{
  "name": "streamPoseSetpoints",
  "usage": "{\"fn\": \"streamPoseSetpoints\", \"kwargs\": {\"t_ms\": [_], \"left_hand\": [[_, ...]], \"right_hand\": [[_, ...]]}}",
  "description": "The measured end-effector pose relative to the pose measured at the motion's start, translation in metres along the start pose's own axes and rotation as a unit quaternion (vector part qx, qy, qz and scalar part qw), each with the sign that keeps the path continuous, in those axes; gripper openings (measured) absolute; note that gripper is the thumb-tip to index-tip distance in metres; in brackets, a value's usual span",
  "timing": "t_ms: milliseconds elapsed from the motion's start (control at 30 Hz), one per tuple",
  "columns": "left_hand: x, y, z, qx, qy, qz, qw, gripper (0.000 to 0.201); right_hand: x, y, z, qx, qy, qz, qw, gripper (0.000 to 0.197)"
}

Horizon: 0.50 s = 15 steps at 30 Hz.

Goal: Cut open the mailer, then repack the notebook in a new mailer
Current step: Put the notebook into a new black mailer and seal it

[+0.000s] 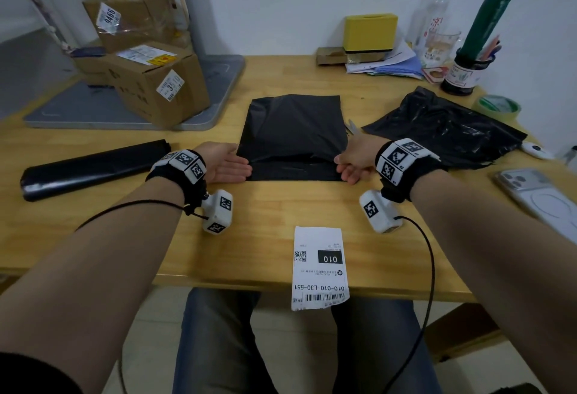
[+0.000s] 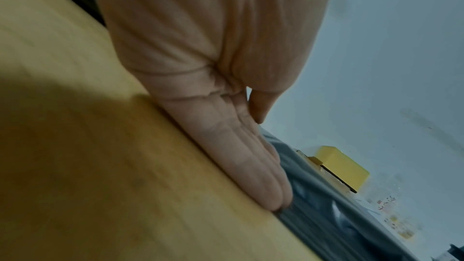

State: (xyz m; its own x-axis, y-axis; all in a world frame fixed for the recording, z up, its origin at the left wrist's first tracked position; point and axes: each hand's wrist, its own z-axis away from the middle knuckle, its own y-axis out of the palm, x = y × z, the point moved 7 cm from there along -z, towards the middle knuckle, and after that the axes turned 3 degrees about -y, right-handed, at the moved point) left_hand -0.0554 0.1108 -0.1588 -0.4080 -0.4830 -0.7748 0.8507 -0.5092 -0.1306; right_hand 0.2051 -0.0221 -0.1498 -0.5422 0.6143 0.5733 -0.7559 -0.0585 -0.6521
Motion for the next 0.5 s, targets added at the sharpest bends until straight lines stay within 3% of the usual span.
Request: {"fn": "streamPoseSetpoints", "kwargs": {"t_ms": [133, 233, 333, 500], "left_hand": [[-0.010, 0.001, 0.009, -0.030, 0.030, -0.111, 0.993, 0.049], [-0.029, 0.027, 0.017, -0.009, 0.106, -0.140, 0.984, 0.052], [-0.040, 0.061, 0.022, 0.056, 0.128, -0.114, 0.984, 0.058], [-0.034, 0.093, 0.013, 0.105, 0.069, -0.112, 0.986, 0.066]], "right_hand": [[-0.006, -0.010, 0.005, -0.010, -0.014, 0.026, 1.000, 0.035], [0.004, -0.015, 0.008, -0.019, -0.047, -0.120, 0.992, 0.041], [0.033, -0.010, 0.010, 0.004, -0.101, -0.207, 0.973, 0.043], [0.065, 0.025, 0.000, 0.079, -0.120, -0.091, 0.985, 0.046]]}}
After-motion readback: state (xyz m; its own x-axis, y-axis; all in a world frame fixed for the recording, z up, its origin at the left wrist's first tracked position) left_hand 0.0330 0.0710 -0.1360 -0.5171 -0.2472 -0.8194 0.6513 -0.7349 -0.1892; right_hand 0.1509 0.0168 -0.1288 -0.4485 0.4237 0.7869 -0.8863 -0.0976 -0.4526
